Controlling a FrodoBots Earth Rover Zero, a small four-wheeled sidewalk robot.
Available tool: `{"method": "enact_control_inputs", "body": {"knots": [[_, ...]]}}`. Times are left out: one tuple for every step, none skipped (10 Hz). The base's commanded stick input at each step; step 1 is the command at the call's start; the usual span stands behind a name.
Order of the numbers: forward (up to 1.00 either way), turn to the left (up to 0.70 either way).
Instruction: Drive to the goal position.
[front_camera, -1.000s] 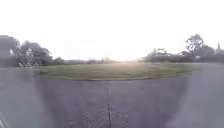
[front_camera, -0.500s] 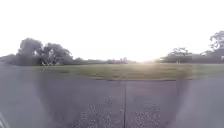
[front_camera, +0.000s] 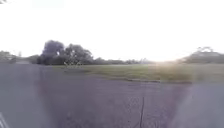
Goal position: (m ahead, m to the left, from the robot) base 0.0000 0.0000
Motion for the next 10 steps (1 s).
{"method": "enact_control_inputs", "body": {"knots": [[0.00, 0.45], [0.00, 0.45], [0.00, 0.45], [0.00, 0.45], [0.00, 0.45], [0.00, 0.45], [0.00, 0.45], [0.00, 0.45], [0.00, 0.45], [0.00, 0.45]]}}
